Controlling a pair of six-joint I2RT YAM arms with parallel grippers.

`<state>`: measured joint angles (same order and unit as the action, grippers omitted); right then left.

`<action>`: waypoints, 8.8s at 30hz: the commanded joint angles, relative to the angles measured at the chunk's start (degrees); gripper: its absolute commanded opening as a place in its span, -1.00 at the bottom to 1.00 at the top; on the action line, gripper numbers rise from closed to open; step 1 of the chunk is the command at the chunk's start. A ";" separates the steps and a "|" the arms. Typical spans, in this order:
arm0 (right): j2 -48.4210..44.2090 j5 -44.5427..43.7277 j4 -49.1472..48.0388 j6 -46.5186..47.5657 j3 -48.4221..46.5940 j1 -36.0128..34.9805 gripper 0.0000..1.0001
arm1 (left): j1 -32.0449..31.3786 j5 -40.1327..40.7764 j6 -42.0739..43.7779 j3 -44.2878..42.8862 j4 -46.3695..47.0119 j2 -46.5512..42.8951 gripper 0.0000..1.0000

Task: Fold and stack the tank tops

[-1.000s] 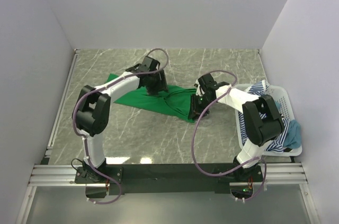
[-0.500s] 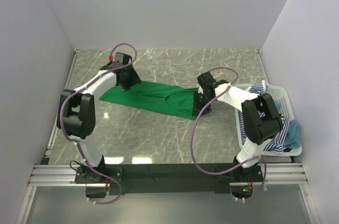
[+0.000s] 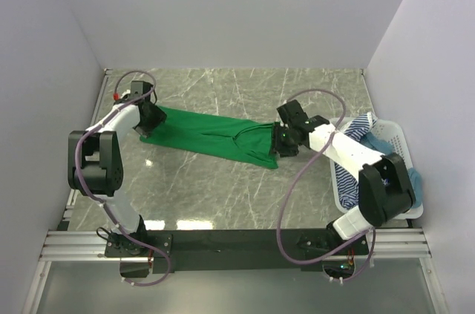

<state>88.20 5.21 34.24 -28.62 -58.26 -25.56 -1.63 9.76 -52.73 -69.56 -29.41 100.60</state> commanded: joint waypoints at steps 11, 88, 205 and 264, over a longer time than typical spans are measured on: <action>16.08 -8.46 -3.39 -3.90 -30.20 -16.71 0.02 | 1.45 12.21 -8.52 3.55 -4.52 2.58 0.13; 46.89 -39.22 -17.88 -9.17 -53.72 -44.22 0.05 | 4.00 -23.65 20.92 -1.28 7.26 6.72 0.37; 22.72 3.57 -40.99 -25.51 -17.34 -34.65 -1.00 | -6.54 -9.93 10.99 -1.09 -1.97 -6.12 -0.99; -22.19 -8.29 -41.81 -32.11 32.95 -19.00 -0.02 | -34.58 -14.15 2.28 -34.24 3.12 21.31 -0.08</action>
<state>70.37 -0.71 -9.63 -61.08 -25.47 -45.34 -36.23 -1.98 -52.31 -103.53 -31.44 124.75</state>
